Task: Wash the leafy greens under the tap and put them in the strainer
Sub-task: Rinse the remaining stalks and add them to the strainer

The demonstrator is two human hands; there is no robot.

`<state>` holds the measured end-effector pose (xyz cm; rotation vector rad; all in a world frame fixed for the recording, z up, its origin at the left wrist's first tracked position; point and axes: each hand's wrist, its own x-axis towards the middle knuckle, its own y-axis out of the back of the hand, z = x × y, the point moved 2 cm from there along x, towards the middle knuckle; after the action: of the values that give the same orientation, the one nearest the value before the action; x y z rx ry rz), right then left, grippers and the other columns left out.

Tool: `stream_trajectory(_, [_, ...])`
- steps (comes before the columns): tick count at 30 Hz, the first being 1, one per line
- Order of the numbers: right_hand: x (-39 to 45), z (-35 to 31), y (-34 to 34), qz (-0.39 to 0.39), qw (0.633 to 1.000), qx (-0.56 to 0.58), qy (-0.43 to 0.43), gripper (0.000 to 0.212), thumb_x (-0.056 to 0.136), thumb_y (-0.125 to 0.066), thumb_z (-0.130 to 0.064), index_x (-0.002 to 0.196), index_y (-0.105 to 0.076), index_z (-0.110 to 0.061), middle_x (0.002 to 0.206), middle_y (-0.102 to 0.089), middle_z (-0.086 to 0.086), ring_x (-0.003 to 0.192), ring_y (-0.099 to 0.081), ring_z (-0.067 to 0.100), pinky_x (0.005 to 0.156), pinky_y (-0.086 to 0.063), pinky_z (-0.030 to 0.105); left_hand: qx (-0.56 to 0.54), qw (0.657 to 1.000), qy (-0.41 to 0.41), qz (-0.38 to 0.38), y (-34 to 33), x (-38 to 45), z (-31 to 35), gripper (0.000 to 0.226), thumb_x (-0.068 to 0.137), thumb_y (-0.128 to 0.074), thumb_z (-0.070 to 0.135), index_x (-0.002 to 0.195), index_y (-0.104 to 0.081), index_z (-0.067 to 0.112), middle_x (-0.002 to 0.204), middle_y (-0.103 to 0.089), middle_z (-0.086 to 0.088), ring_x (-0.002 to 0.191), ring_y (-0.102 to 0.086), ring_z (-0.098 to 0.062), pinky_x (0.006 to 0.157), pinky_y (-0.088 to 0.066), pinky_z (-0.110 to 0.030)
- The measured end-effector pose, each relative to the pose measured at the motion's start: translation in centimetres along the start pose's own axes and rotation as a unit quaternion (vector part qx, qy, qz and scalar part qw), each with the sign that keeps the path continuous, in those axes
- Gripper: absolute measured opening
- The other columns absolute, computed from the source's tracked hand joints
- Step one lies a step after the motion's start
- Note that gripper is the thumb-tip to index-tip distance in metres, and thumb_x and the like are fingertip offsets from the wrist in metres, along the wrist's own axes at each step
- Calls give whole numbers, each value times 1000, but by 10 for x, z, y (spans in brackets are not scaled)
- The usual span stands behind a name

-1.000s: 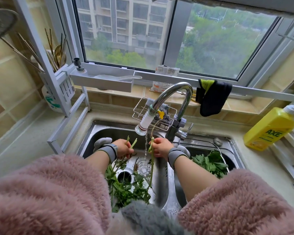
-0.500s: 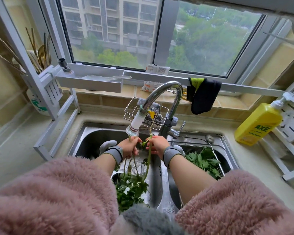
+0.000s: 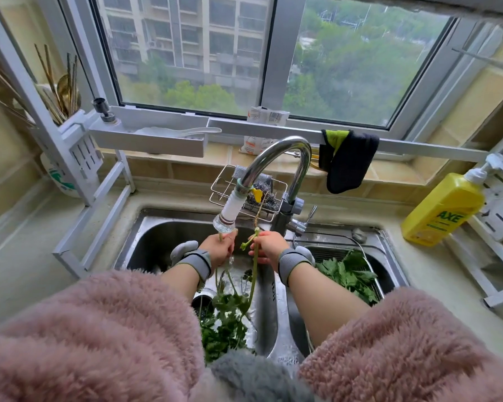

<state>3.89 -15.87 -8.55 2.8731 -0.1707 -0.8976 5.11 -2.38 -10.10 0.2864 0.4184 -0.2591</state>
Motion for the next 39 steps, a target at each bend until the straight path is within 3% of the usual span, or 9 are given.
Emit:
stream_trajectory(6, [1, 1, 0, 3, 1000, -2, -4, 31, 96, -35, 1, 73, -50, -12, 66, -47, 4, 58, -50, 14, 56, -44, 22, -18, 1000, -10, -18, -1, 1, 2, 33, 99, -38, 12, 67, -47, 12, 56, -43, -3, 51, -34, -14, 52, -28, -24])
stream_trajectory(12, [4, 3, 2, 10, 1000, -9, -7, 30, 96, -34, -1, 73, -50, -13, 67, -46, 4, 59, -50, 16, 61, -45, 26, -91, 996, 6, 12, 1, 2, 0, 39, 100, -39, 24, 65, -47, 10, 36, -49, 4, 51, -48, -15, 62, -40, -25])
stream_trajectory(15, [5, 2, 2, 11, 1000, -11, -6, 31, 96, -33, -1, 73, -50, -13, 67, -47, 4, 59, -50, 16, 62, -45, 26, -122, 992, 42, 9, 2, 1, 0, 34, 97, -47, 31, 69, -46, 12, 48, -40, 1, 47, -37, -14, 59, -39, -27])
stream_trajectory(19, [5, 3, 2, 12, 1000, -16, -8, 31, 97, -34, -1, 73, -50, -13, 67, -47, 4, 59, -50, 16, 59, -43, 26, -161, 984, 73, 1, 0, 1, 3, 8, 94, -46, 11, 87, -43, 12, 61, -30, 0, 50, -25, -11, 53, -30, -25])
stream_trajectory(22, [4, 3, 4, 15, 1000, -18, -13, 31, 97, -34, -1, 73, -49, -13, 66, -47, 4, 58, -50, 16, 60, -43, 26, -220, 970, 99, 23, 0, 0, 4, 18, 94, -35, 3, 79, -42, 10, 61, -26, -2, 52, -24, -12, 53, -28, -25])
stream_trajectory(27, [5, 6, 6, 25, 999, -22, -27, 33, 96, -32, 0, 71, -49, -13, 67, -47, 5, 58, -49, 16, 59, -42, 26, -175, 983, 36, 28, 1, 1, 2, 35, 99, -33, 3, 74, -56, 6, 52, -52, -2, 63, -45, -15, 65, -39, -24])
stream_trajectory(31, [5, 6, 8, 24, 999, -15, -34, 32, 96, -33, 1, 72, -49, -12, 68, -47, 6, 59, -49, 17, 59, -43, 26, -146, 989, 25, 22, 6, 3, 3, 18, 90, -58, 12, 73, -63, 10, 52, -66, 5, 73, -56, -18, 68, -44, -25])
stream_trajectory(36, [3, 5, 8, 23, 999, -8, -40, 31, 96, -34, 1, 72, -49, -11, 68, -48, 6, 59, -50, 17, 60, -45, 26, -186, 981, 36, 41, 1, 8, 5, 6, 89, -60, 7, 83, -62, 7, 54, -67, 4, 74, -59, -18, 70, -48, -28])
stream_trajectory(39, [3, 4, 8, 18, 999, -2, -40, 30, 96, -34, 2, 73, -49, -11, 68, -48, 7, 59, -50, 18, 62, -46, 27, -166, 985, 23, 45, 1, 10, 8, 19, 90, -57, 5, 105, -61, -6, 84, -68, -11, 80, -59, -19, 75, -48, -26])
